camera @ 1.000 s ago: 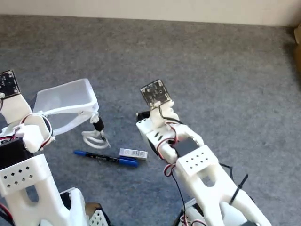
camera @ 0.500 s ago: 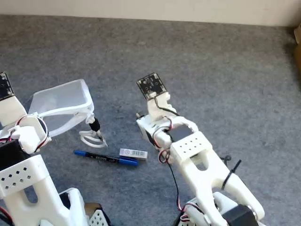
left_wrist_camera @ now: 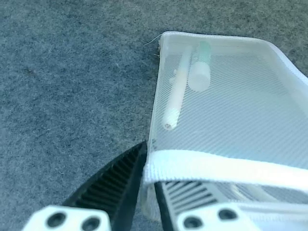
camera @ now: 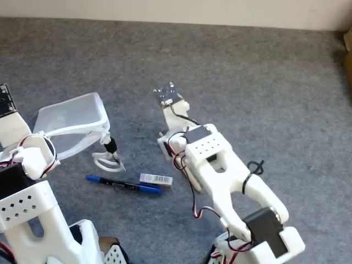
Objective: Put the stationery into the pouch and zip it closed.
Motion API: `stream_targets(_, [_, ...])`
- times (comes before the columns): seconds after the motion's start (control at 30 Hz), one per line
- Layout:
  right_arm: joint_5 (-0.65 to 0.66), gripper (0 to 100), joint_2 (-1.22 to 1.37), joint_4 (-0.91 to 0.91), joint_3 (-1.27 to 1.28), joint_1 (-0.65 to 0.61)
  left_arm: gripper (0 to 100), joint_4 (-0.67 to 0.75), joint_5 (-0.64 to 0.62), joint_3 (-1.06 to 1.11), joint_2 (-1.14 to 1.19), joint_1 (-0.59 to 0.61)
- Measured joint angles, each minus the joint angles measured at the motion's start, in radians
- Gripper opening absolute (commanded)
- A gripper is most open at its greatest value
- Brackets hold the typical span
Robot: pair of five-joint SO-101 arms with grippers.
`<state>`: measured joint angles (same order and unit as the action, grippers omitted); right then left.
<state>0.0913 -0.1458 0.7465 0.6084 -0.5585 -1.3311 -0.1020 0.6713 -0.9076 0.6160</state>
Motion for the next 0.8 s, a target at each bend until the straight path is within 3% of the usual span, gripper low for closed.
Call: stream_targets(0.8, [0.0,11.6,0.318,-0.002,-0.175,0.052,1,0.0,0.0,0.0,0.0,0.0])
